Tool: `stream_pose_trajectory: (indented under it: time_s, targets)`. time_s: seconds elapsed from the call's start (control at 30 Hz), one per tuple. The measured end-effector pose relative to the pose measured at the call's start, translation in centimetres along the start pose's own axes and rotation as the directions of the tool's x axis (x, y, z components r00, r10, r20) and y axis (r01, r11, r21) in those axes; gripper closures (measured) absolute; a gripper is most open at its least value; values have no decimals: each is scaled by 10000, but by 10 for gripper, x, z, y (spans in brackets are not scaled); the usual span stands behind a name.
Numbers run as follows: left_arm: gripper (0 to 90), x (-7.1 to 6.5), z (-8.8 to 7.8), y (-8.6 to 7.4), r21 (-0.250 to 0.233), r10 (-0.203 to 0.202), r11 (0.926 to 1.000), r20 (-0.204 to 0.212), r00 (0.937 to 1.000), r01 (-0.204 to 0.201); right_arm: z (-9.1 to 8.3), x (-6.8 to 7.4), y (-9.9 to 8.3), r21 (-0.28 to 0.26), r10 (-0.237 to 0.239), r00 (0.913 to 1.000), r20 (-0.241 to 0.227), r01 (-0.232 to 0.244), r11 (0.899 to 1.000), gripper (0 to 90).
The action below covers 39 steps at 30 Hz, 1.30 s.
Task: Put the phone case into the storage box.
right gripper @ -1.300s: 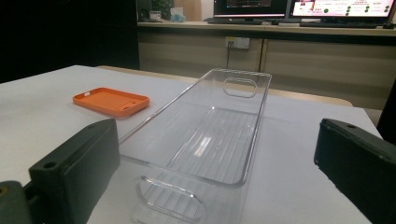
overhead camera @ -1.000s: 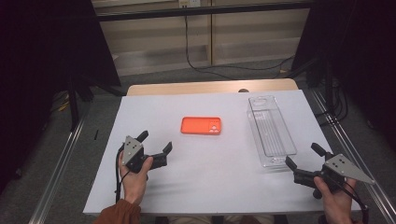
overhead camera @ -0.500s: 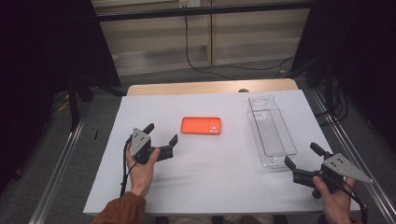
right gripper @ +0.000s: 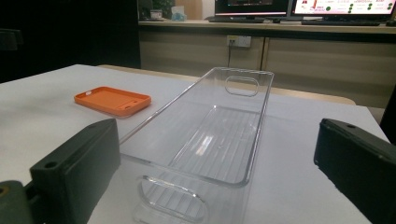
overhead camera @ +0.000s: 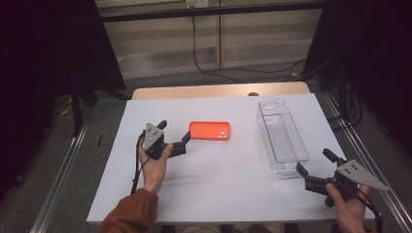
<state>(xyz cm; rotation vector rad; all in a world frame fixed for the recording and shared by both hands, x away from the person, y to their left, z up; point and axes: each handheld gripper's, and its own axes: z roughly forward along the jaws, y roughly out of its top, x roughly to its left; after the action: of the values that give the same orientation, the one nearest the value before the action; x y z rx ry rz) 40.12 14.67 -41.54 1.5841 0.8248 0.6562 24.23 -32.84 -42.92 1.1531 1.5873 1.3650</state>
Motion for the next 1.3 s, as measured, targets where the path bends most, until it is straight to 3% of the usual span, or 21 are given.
stream_pose_trajectory:
  time_s: [0.13,0.3,0.4,0.47,0.57,0.67,0.97,1.3]
  targets:
    - [21,0,9,3,17,444,9990,-140,9989,-444,0,0,0,17,14,10000,1,-14,10000,0]
    - [15,-2,20,8,-169,925,9956,-26,9957,-925,0,0,0,-15,19,10000,-14,-19,10000,0]
    - [9,-2,28,9,-189,554,9983,114,9984,-552,0,1,0,-23,17,10000,-36,-17,10000,0]
    - [10,-1,33,11,-69,731,9973,90,9973,-731,0,1,0,-41,26,10000,-59,-27,10000,0]
    - [10,1,41,13,-75,690,9976,183,9974,-689,0,1,0,-39,47,10000,-57,-47,10000,0]
    - [10,2,50,16,-35,926,9957,-30,9957,-926,0,1,0,-50,64,10000,-65,-65,10000,0]
    - [21,8,72,21,-94,621,9980,-109,9980,-622,0,1,0,-77,45,9999,-105,-46,10000,0]
    - [43,12,91,26,-75,795,9968,-194,9966,-797,0,0,0,-37,65,9999,-108,-65,10000,0]
